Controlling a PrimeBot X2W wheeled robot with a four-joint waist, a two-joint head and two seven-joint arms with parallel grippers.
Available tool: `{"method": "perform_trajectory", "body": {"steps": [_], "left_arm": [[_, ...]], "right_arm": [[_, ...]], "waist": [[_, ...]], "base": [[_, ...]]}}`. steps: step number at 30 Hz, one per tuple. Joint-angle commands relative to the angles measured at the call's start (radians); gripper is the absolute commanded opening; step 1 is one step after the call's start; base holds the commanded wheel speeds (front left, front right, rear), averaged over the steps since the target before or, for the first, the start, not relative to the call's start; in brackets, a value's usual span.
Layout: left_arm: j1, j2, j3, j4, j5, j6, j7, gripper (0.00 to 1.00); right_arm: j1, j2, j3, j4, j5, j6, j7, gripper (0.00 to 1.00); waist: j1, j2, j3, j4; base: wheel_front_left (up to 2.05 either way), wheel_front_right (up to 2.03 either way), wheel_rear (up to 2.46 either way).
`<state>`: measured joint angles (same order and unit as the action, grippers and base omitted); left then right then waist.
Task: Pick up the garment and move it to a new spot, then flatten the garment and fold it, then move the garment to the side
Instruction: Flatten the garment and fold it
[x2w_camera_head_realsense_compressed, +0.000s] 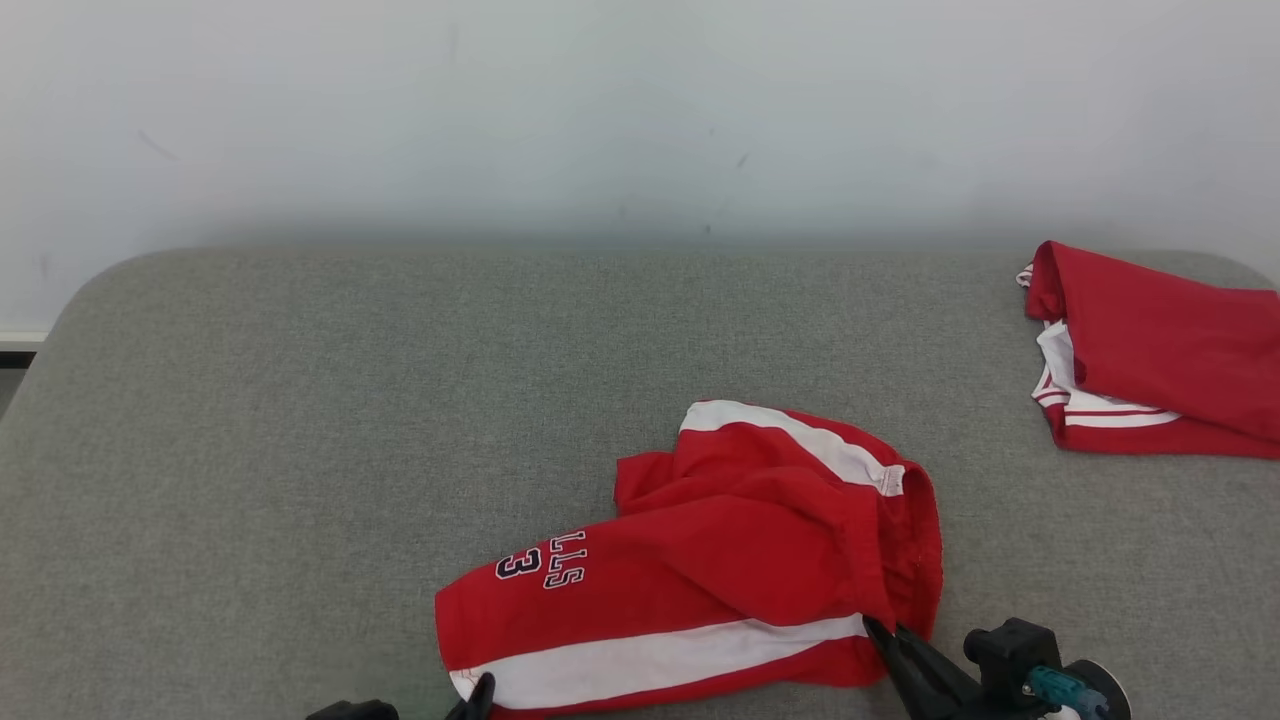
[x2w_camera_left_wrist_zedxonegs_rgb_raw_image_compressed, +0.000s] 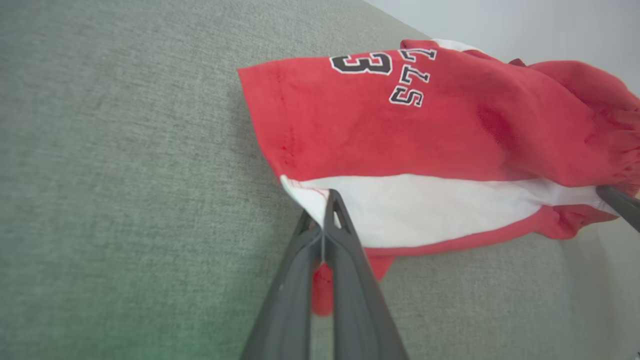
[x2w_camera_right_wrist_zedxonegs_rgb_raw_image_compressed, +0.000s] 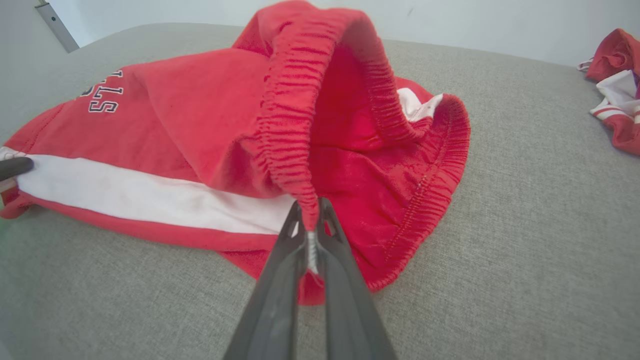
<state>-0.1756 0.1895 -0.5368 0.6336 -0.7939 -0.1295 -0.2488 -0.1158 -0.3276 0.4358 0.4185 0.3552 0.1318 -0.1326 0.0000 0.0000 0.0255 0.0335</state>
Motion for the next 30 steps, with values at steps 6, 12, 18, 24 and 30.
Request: {"method": "perform_trajectory", "body": {"steps": [6, 12, 18, 24, 30], "left_arm": [[0.008, 0.058, 0.005, -0.075, -0.008, 0.0, -0.014, 0.0], [-0.043, 0.107, 0.031, -0.19, 0.021, 0.0, -0.016, 0.0], [-0.179, 0.167, 0.03, -0.287, 0.057, 0.001, 0.047, 0.0], [-0.523, 0.259, 0.028, -0.376, 0.016, 0.0, 0.186, 0.0], [-0.857, 0.304, 0.009, -0.322, -0.073, 0.0, 0.248, 0.0]], "right_arm": [[0.014, -0.028, 0.012, -0.062, 0.088, -0.002, 0.016, 0.0], [-0.022, -0.055, 0.006, -0.172, 0.171, -0.002, 0.057, 0.0], [-0.117, -0.083, -0.006, -0.255, 0.23, -0.002, 0.11, 0.0], [-0.396, -0.091, -0.043, -0.283, 0.366, -0.002, 0.194, 0.0], [-0.716, -0.06, -0.074, -0.183, 0.496, -0.002, 0.258, 0.0]], "waist": [[0.0, 0.0, 0.002, 0.004], [0.0, 0.0, 0.018, 0.003], [0.0, 0.0, 0.057, -0.002], [0.0, 0.0, 0.182, -0.025], [0.0, 0.0, 0.314, -0.043]], "base": [[0.0, 0.0, 0.0], [0.0, 0.0, 0.0], [0.0, 0.0, 0.0], [0.0, 0.0, 0.0], [0.0, 0.0, 0.0]]}}
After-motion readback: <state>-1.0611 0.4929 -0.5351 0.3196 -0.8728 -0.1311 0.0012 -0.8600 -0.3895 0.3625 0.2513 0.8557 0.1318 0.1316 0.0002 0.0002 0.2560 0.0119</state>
